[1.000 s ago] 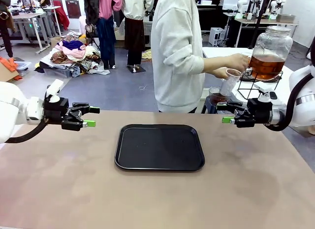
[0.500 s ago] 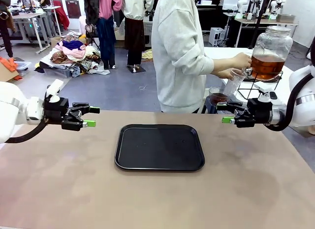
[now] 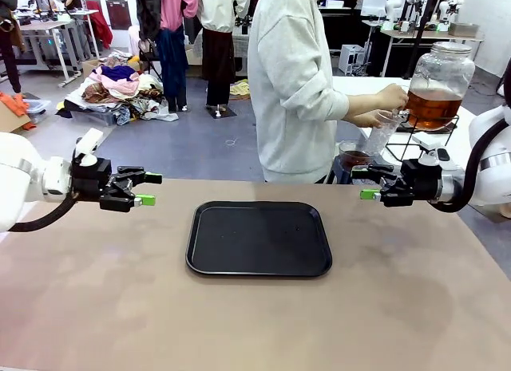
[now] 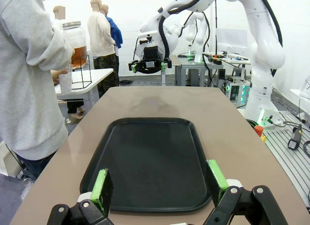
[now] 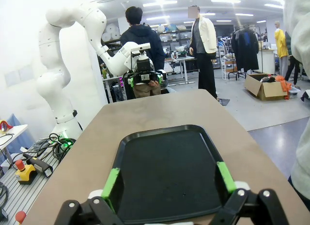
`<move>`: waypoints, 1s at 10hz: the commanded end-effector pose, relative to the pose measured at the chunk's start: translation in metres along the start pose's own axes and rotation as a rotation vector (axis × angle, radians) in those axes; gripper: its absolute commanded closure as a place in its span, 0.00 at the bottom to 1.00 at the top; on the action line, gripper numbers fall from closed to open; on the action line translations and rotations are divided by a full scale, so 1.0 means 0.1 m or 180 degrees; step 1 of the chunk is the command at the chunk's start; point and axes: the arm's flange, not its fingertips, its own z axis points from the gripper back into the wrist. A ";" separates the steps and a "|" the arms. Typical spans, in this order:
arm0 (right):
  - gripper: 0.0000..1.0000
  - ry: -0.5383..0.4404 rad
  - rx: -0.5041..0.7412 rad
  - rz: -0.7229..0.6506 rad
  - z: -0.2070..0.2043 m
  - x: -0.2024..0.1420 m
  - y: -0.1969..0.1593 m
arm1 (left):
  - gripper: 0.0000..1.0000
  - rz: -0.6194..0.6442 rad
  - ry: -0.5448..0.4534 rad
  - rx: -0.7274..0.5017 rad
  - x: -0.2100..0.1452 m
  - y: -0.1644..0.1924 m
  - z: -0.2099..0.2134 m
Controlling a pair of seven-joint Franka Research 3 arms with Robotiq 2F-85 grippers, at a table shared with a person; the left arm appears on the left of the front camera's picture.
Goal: Pour the drink into the iced cup.
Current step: Open the gripper to release the iced cup you were holding.
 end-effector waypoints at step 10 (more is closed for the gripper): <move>0.00 0.0001 -0.0001 0.0013 0.00 0.02 0.00 | 0.00 -0.0004 -0.0022 0.0004 0.02 0.00 -0.01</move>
